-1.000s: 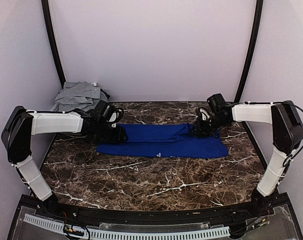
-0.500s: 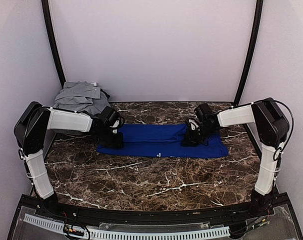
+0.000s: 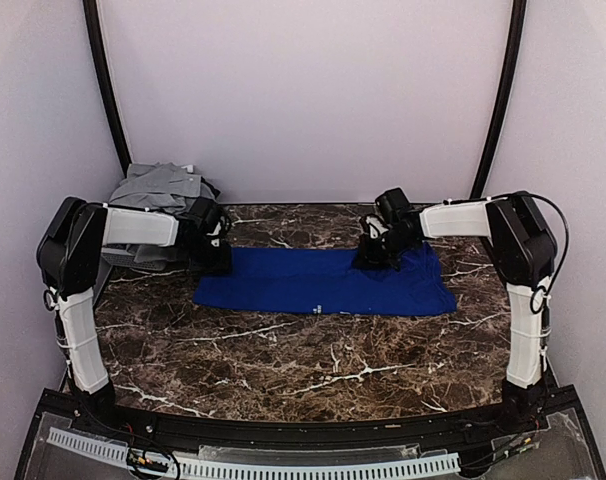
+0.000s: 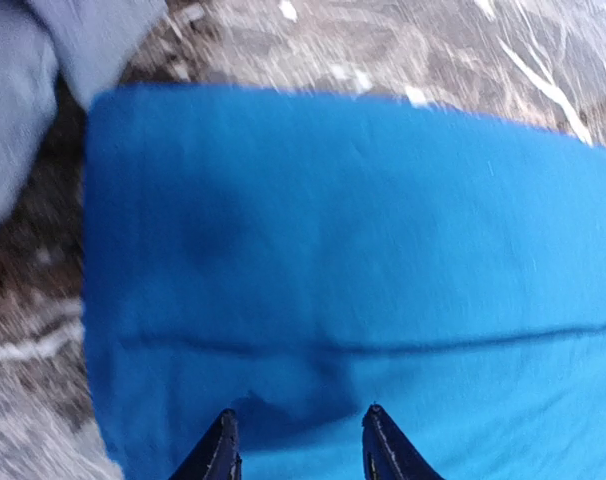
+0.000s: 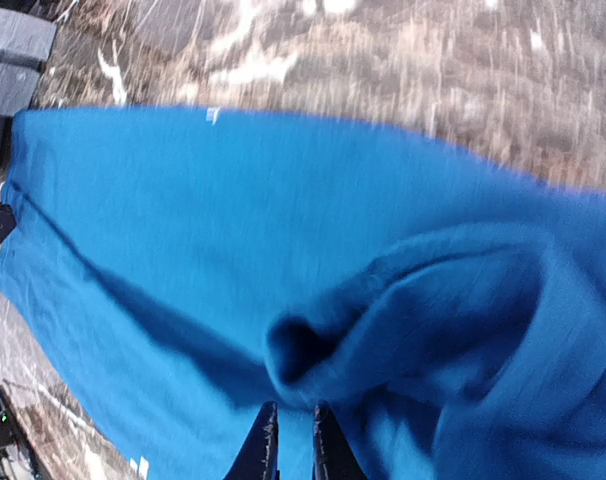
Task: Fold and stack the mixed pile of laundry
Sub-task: Adjust the rectangle-folded T-shirt at the center of the board.
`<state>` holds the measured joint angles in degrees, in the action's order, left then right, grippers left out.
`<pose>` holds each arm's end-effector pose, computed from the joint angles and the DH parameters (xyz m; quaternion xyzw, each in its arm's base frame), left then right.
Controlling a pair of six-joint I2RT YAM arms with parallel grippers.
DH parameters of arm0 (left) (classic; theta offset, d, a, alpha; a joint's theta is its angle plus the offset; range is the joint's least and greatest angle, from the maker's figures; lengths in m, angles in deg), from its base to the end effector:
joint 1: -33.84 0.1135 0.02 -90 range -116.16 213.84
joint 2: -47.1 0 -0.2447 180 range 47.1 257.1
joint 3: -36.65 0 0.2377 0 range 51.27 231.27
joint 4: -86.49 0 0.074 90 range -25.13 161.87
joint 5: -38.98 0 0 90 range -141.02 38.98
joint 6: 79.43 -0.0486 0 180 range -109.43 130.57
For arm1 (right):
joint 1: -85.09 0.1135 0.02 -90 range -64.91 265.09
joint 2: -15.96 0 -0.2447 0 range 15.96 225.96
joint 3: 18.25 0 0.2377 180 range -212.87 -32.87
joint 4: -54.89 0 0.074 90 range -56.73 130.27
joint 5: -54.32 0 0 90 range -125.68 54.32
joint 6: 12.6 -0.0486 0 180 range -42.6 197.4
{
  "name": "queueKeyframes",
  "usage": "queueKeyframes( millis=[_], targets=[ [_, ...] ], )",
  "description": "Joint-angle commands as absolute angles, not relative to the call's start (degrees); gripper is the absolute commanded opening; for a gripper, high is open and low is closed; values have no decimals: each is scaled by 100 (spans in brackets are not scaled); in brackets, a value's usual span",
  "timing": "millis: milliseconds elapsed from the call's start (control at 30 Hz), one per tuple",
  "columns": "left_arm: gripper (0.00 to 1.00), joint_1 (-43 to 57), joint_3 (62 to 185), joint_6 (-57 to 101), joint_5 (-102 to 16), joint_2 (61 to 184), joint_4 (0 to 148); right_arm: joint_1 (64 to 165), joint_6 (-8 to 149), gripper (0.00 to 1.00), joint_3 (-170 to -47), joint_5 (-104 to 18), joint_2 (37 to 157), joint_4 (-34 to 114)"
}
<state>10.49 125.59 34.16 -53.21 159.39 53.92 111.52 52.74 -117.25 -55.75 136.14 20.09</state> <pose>0.3677 -0.1567 0.1442 -0.0076 0.9559 -0.0999 0.2760 0.3791 0.2070 0.1400 -0.0655 0.9407 0.2746 0.1881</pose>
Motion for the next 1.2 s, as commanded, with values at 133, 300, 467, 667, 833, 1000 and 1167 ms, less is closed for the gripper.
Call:
queueKeyframes(
  millis=[133,300,467,667,833,1000,1167],
  targets=[
    [46,1151,13094,3397,-5477,16057,5194,10779,5555,20,-12582,-5383,13748,1640],
    [51,1151,12954,3352,-5387,15815,5230,10385,5806,31,-12063,-5479,12818,1661],
    [55,1152,12855,3308,-5179,15574,5330,10133,6249,31,-11862,-5501,12607,1252],
    [57,1152,12809,3353,-4872,15470,5362,10277,6263,42,-11396,-5731,12419,1352],
    [58,1143,12780,3349,-4649,15470,5430,10526,6671,42,-11670,-5333,12636,1165],
    [59,1110,12810,3245,-4381,15463,5481,10781,7107,42,-12033,-4865,12871,957],
    [62,1015,12994,3165,-3898,15514,5809,10802,7380,40,-12343,-4676,13131,745]
  ],
)
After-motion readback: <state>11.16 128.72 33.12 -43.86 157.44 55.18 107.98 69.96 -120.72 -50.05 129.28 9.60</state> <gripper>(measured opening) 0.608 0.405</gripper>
